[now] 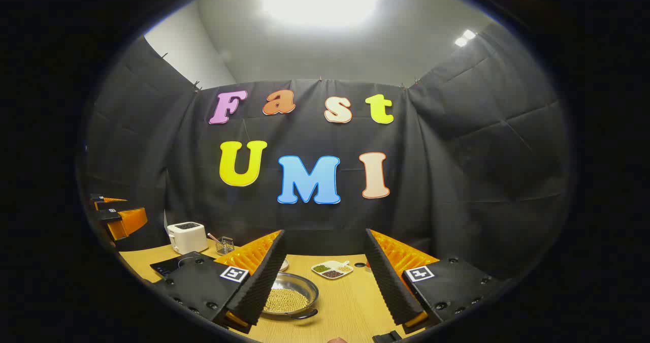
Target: First push the handle of the pot to place it horizontally, then grasp the pot with both hands and set it on the induction cooktop.
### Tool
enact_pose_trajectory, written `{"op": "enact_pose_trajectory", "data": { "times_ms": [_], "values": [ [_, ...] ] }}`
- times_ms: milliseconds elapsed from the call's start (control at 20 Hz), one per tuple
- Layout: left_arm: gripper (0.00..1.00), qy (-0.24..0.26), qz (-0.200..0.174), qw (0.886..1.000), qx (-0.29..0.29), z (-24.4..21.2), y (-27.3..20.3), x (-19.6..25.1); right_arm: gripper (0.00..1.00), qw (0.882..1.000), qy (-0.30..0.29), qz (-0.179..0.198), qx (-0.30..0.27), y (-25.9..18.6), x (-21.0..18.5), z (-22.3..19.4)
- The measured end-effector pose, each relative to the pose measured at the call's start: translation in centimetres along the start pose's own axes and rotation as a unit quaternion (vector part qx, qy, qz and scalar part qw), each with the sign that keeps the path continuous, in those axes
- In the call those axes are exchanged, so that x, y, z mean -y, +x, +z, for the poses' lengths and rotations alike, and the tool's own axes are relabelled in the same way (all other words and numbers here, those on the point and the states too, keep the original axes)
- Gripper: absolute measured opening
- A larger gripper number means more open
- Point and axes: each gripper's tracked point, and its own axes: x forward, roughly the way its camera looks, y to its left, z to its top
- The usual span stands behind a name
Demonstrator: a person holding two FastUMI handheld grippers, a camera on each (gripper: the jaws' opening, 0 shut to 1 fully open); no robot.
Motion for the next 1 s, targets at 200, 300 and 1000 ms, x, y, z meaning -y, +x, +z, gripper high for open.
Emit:
{"op": "enact_pose_trajectory", "data": {
  "times_ms": [200,300,1000],
  "values": [
    [0.8,0.008,0.0,1.0,0.003,0.0,-0.1,0.0,0.96,1.0,-0.001,-0.002,0.0,0.3,0.2,-0.2],
    [0.8,0.009,0.001,1.0,0.005,-0.1,-0.2,-0.1,0.96,1.0,-0.004,-0.002,0.0,0.2,0.2,-0.2],
    [0.8,0.011,0.018,1.0,0.005,-0.4,-0.2,-1.9,0.96,1.0,-0.007,0.004,-0.004,0.2,-0.8,-0.4]
  ]
}}
